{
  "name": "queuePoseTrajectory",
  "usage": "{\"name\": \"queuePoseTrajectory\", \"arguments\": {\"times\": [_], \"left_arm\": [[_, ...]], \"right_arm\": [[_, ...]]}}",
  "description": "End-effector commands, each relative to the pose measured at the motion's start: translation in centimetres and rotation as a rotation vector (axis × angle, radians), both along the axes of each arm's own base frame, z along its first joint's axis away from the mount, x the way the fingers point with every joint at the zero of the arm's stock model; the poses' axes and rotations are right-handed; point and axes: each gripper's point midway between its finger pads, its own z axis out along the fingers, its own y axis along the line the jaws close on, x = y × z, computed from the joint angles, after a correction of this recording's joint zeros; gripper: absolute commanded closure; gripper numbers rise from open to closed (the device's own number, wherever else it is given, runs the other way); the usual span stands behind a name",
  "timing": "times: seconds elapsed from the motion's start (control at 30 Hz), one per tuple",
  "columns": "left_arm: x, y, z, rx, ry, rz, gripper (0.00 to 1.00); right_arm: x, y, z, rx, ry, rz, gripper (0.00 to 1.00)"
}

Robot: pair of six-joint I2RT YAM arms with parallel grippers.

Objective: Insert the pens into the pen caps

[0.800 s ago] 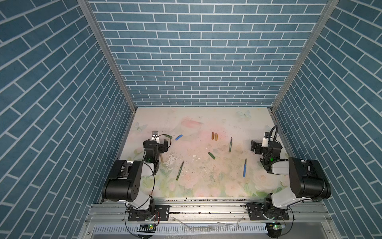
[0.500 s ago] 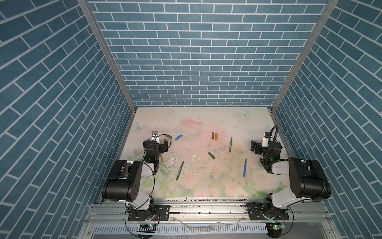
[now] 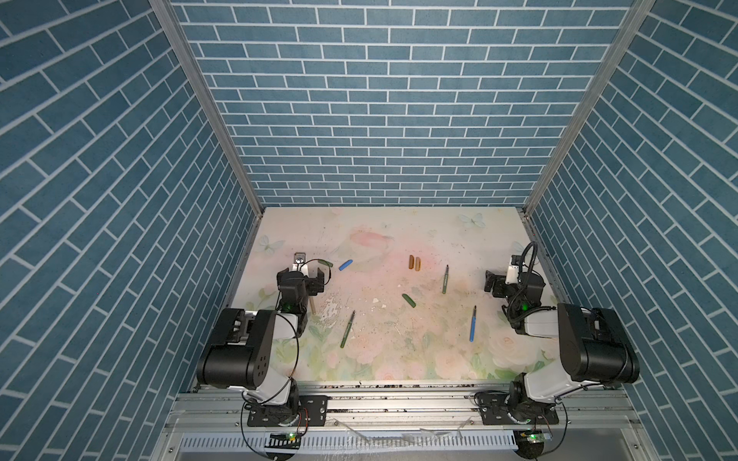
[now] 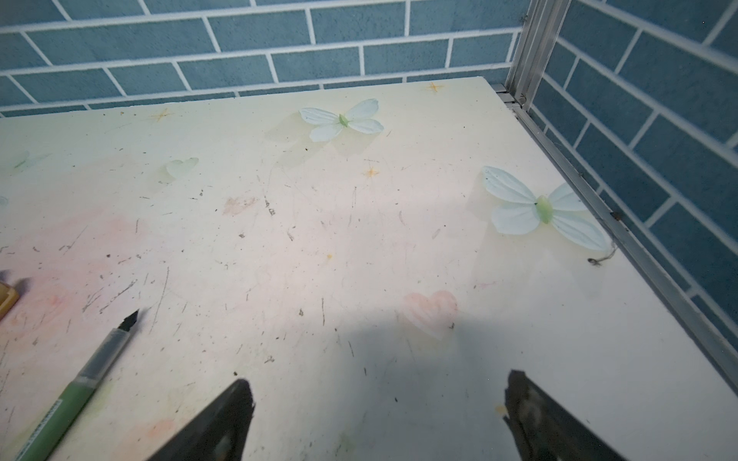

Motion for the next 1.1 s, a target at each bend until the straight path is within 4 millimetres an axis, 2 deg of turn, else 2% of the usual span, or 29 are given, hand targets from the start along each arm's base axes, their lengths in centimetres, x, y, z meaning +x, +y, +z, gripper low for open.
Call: {"name": "queuePoseTrajectory", "arguments": {"times": [0.0,0.53,0.6,0.67,0.7,0.77,0.87,0.93,0.97,1.0,1.07], "left_arm": [[0.1,0.0,0.3,0.001,-0.006,-0.008,0.01],[0.2,0.1,0.2,-0.015,0.002,-0.013,0.0],[0.2,0.1,0.2,-0.017,0.003,-0.013,0.0],[0.4,0.5,1.0,-0.019,0.004,0.011,0.0],[0.4,0.3,1.9,-0.018,0.022,-0.003,0.0],[0.4,-0.5,5.1,-0.02,0.033,-0.043,0.01],[0.2,-1.7,12.7,-0.172,-0.075,-0.061,0.01],[-0.5,-1.6,18.5,-0.333,-0.135,-0.015,0.0],[-1.2,-1.0,20.5,-0.417,-0.136,0.049,0.0],[-2.4,-0.3,21.8,-0.492,-0.105,0.125,0.0],[-4.2,0.0,24.3,-0.479,-0.082,0.134,0.0]], "right_arm": [[0.5,0.1,1.1,-0.015,-0.039,0.01,0.01],[0.5,0.2,1.1,-0.007,-0.04,0.015,0.01],[0.6,0.0,1.1,-0.004,-0.035,0.0,0.01],[0.8,-1.1,1.8,-0.022,-0.034,-0.058,0.01],[0.8,-1.3,2.4,-0.027,-0.014,-0.079,0.01],[1.1,-1.9,4.4,-0.042,0.045,-0.121,0.01],[1.4,-2.7,9.8,-0.021,0.067,-0.242,0.01],[0.8,-2.1,13.1,0.138,0.1,-0.291,0.01],[0.4,-1.6,14.2,0.234,0.121,-0.304,0.01],[0.3,-0.5,15.3,0.295,0.125,-0.24,0.01],[0.2,0.5,15.2,0.466,0.094,-0.225,0.01]]}}
